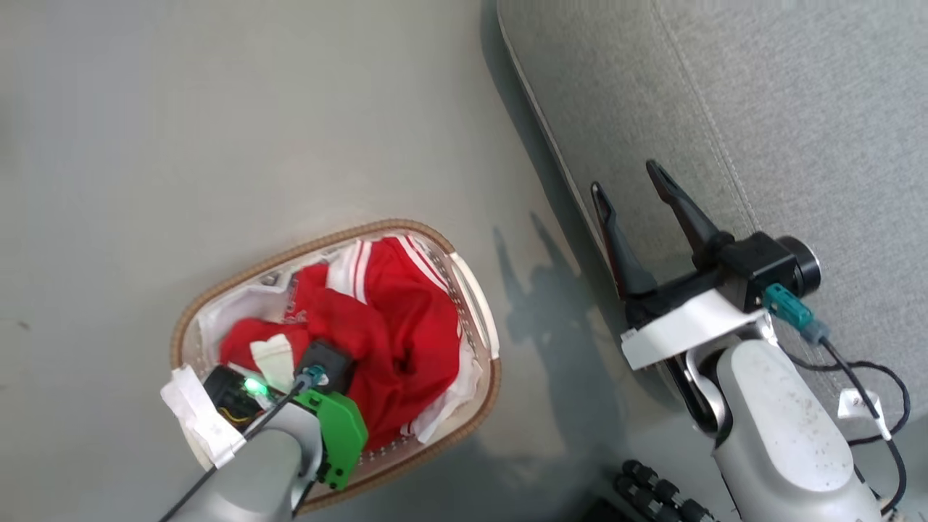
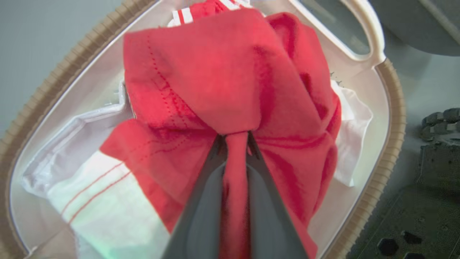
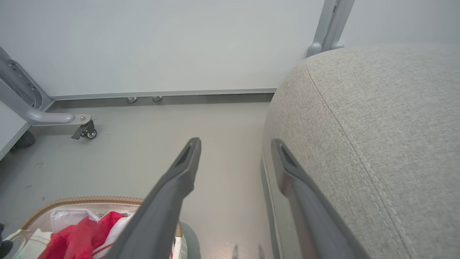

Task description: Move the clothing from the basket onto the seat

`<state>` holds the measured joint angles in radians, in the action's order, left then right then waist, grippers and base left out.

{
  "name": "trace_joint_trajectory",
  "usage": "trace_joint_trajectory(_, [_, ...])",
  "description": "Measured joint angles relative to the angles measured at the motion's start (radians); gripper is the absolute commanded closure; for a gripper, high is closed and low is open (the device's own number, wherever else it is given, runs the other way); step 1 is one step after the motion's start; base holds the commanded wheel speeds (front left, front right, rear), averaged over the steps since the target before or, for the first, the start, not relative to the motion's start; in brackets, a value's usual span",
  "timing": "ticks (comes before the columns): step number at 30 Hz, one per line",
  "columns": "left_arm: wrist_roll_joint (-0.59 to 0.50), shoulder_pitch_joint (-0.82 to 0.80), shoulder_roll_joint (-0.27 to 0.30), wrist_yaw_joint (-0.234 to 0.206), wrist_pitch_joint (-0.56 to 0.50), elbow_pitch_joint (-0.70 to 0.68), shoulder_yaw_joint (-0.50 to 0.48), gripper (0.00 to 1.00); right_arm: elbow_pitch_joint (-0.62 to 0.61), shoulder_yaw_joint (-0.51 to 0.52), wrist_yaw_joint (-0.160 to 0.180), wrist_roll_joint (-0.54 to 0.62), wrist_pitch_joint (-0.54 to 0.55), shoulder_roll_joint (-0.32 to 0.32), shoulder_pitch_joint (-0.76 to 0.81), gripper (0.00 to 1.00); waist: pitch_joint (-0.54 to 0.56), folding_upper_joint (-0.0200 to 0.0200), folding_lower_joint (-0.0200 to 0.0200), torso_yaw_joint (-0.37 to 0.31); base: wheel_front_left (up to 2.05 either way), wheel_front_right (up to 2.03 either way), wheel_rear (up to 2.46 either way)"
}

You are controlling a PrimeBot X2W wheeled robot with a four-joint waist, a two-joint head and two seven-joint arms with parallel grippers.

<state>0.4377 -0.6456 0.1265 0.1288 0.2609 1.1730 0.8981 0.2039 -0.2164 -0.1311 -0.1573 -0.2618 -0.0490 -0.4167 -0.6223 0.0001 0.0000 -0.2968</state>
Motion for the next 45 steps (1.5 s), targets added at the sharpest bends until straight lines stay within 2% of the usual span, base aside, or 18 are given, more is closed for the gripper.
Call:
trace_joint_trajectory(10, [-0.008, 0.161, -0.002, -0.023, 0.001, -0.234, -0.103, 1.00, 0.054, 0.049, 0.000, 0.028, 0.000, 0.000, 0.093, 0.00, 0.187, 0.0000, 0.0000, 0.067, 0.00, 0.00, 0.00])
trace_joint_trajectory(22, [-0.073, 0.306, -0.022, -0.032, 0.001, -0.477, -0.282, 1.00, 0.093, 0.076, 0.000, 0.039, 0.000, 0.000, 0.221, 0.00, 0.394, 0.0000, -0.0001, 0.149, 0.00, 0.00, 0.00])
trace_joint_trajectory(35, [-0.131, 0.375, -0.061, -0.015, 0.002, -0.723, -0.478, 1.00, 0.129, 0.045, 0.000, 0.053, 0.000, 0.000, 0.330, 0.00, 0.560, 0.0000, -0.0001, 0.209, 0.00, 0.00, 0.00])
trace_joint_trajectory(45, [-0.144, 0.370, -0.074, -0.004, 0.001, -0.842, -0.504, 1.00, 0.162, -0.038, 0.000, 0.054, 0.000, -0.001, 0.364, 0.00, 0.612, 0.0000, -0.0001, 0.241, 0.00, 0.00, 0.00])
